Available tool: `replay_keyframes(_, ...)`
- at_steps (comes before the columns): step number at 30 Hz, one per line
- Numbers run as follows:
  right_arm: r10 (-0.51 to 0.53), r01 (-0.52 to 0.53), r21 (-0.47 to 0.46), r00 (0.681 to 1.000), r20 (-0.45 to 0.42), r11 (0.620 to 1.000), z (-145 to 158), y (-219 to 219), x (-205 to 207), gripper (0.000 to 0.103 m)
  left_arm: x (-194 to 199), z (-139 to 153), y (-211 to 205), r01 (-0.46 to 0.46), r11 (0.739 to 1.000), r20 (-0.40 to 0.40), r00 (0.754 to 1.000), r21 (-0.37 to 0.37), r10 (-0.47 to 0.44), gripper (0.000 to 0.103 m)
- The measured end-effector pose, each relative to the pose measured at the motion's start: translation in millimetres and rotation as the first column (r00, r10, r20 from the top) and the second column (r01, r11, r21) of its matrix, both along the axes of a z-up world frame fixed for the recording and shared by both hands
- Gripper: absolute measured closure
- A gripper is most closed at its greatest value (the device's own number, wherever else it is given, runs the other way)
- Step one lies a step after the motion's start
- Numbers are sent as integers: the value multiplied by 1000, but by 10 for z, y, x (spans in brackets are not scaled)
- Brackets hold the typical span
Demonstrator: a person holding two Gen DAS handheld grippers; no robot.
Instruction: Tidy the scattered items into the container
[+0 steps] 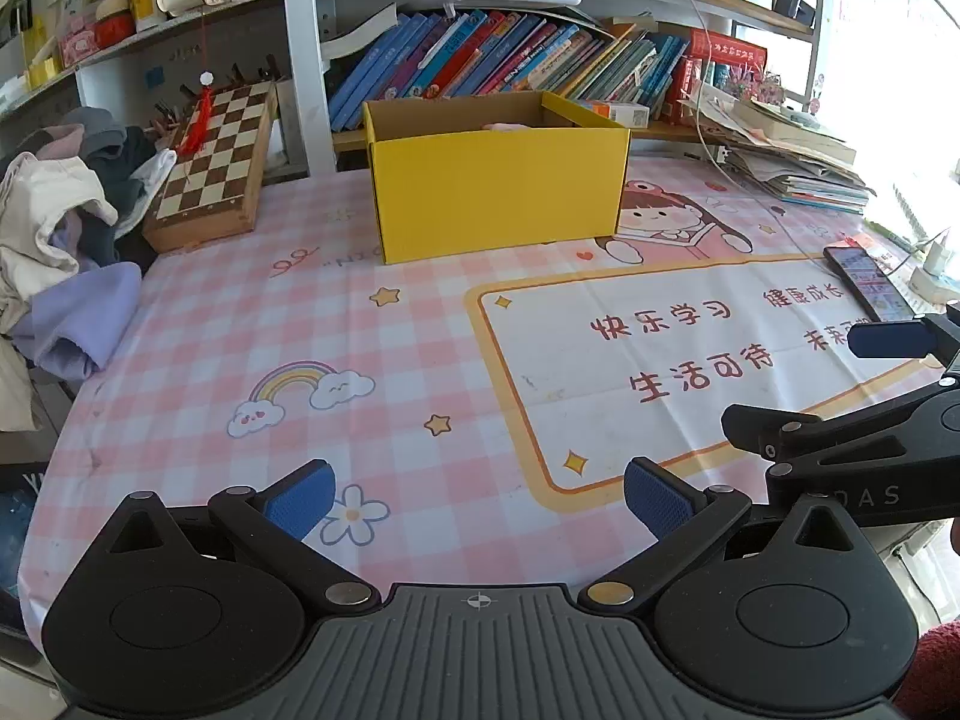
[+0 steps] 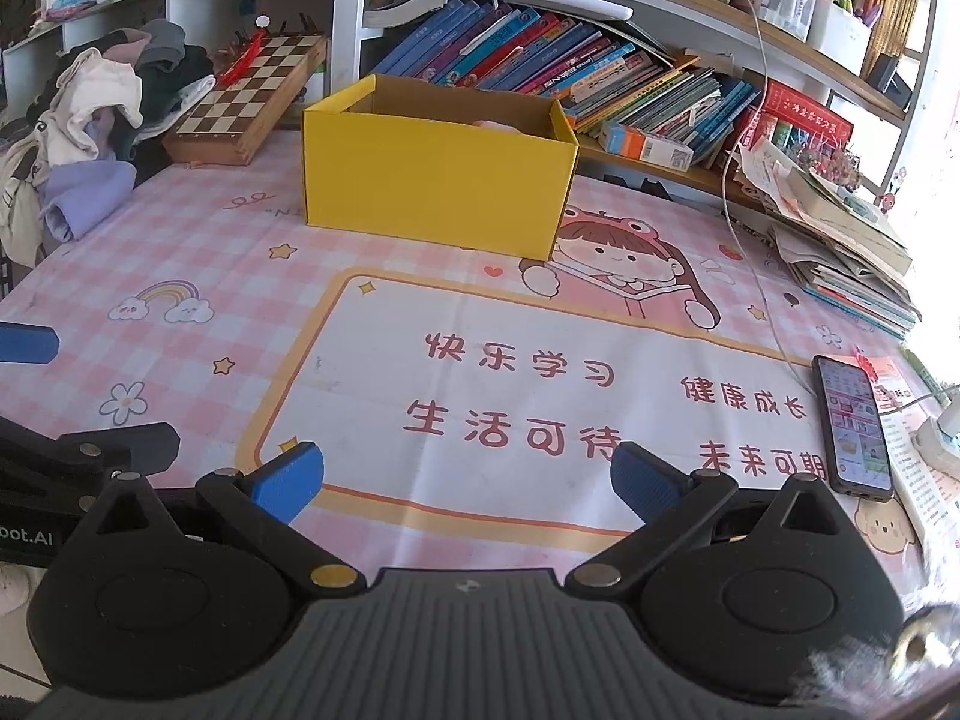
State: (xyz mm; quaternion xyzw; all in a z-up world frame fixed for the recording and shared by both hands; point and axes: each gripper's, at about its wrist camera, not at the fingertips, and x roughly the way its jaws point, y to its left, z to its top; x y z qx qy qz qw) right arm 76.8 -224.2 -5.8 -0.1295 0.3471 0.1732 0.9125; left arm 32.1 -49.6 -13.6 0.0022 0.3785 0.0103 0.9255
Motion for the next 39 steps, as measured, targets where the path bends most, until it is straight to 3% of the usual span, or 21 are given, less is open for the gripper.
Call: replay_keyframes(39, -7, 7, 5, 1000, -11, 1000, -21, -43, 34, 0, -38, 16, -8, 6, 1000, 1, 1000, 10, -6, 0)
